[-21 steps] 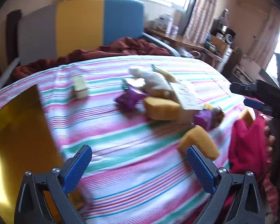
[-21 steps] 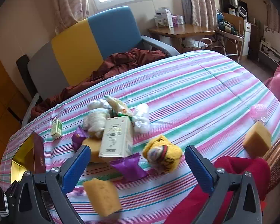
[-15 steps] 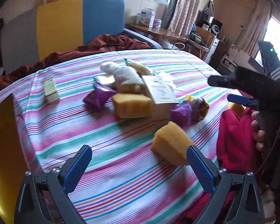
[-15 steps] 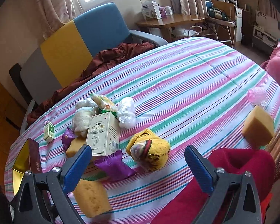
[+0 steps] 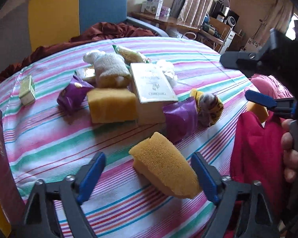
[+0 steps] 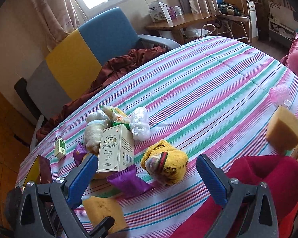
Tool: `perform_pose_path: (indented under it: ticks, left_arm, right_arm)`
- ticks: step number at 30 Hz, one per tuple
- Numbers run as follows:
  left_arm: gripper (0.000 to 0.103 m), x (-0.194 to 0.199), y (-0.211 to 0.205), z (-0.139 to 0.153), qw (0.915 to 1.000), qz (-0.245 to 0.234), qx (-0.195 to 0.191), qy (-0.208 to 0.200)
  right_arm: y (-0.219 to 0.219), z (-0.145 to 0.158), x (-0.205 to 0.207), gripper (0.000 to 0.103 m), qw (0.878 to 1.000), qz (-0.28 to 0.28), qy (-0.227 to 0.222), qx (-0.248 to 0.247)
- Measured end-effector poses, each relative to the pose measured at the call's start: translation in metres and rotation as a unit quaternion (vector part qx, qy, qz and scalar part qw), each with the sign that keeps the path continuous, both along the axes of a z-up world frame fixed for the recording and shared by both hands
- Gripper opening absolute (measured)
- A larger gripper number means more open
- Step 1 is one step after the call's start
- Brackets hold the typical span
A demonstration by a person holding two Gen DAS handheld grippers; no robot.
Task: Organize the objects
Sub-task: 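Grasp the yellow sponge on the tablecloth with the left gripper, then carry the sponge into the gold tray and open the left gripper while the right gripper grasps the white box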
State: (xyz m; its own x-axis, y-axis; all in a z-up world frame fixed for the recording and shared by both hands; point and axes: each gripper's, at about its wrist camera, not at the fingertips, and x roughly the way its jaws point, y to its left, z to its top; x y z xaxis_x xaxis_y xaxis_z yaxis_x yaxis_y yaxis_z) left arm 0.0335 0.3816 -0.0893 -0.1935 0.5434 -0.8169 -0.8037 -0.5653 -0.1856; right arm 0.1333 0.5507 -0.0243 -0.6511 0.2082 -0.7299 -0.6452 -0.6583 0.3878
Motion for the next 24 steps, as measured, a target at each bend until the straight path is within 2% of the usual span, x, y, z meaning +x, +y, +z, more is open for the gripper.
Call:
perform_pose_path:
  ticks: [3,9,11,16,24]
  left_arm:
    - [0.076,-0.002,-0.003,-0.007,0.9993,0.001,0.019,-0.032]
    - [0.068,0.001,-0.009,-0.011,0.9983,-0.004,0.034,-0.048]
    - [0.057,0.003,-0.007,-0.009,0.9978,-0.014,0.04,-0.051]
    - [0.042,0.011,-0.014,-0.002,0.9973,-0.033,0.052,-0.039]
    - [0.037,0.012,-0.039,0.001,0.9967,-0.03,0.065,-0.039]
  right_arm:
    - [0.0,0.0,0.001,0.1,1.0,-0.003,0.003,0.0]
    - [0.0,0.0,0.001,0.099,1.0,-0.004,0.0,-0.001]
    - [0.0,-0.001,0.001,0.096,1.0,-0.005,-0.001,-0.002]
    - [0.001,-0.002,0.0,0.091,1.0,-0.006,-0.008,-0.004]
    - [-0.001,-0.003,-0.003,0.086,1.0,-0.003,-0.022,-0.002]
